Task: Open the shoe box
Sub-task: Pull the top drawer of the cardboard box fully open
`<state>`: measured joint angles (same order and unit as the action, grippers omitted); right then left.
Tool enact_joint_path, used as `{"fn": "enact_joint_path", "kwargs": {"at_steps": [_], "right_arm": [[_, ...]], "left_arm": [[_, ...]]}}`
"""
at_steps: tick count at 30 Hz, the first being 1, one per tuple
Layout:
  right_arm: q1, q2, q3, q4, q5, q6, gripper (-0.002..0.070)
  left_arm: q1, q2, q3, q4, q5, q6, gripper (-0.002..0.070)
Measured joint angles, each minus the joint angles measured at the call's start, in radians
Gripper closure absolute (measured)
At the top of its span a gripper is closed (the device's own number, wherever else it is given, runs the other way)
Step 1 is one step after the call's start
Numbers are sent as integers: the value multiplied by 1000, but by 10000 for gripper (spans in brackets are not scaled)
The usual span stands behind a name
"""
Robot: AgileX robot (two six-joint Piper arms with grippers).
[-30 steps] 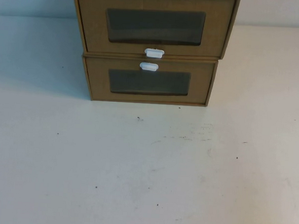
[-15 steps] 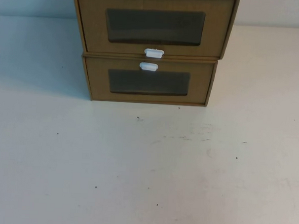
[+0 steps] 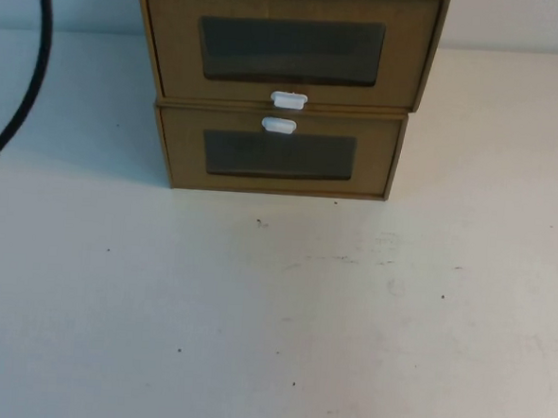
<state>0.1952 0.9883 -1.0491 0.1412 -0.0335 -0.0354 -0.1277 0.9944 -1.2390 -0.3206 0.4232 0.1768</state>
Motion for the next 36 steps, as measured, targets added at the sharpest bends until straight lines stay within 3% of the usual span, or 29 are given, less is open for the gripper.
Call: {"fn": "enact_joint_path", "kwargs": {"at_steps": [4, 9, 13, 17, 23, 27, 32, 36], "right_arm": [[71, 54, -4, -10, 59, -3, 689], [91, 164, -5, -36, 294, -13, 690], [93, 269, -5, -40, 462, -125, 689], [107, 384, -33, -27, 549, -251, 689], [261, 543, -179, -46, 556, -477, 689], [390, 651, -287, -211, 541, -542, 689], [503, 767, -363, -547, 441, -520, 689], [548, 848, -396, -932, 402, -280, 689]], "left_arm": [[0, 121, -40, -44, -23, 2, 680], [0, 261, -91, -53, -20, 71, 680], [0, 410, -254, -92, 107, 192, 680], [0, 585, -473, -222, 273, 345, 680], [0, 834, -803, -378, 523, 489, 680], [0, 966, -952, -401, 609, 493, 680], [0, 1066, -1000, -427, 652, 459, 680], [2, 1091, -1018, -456, 680, 433, 680]]}}
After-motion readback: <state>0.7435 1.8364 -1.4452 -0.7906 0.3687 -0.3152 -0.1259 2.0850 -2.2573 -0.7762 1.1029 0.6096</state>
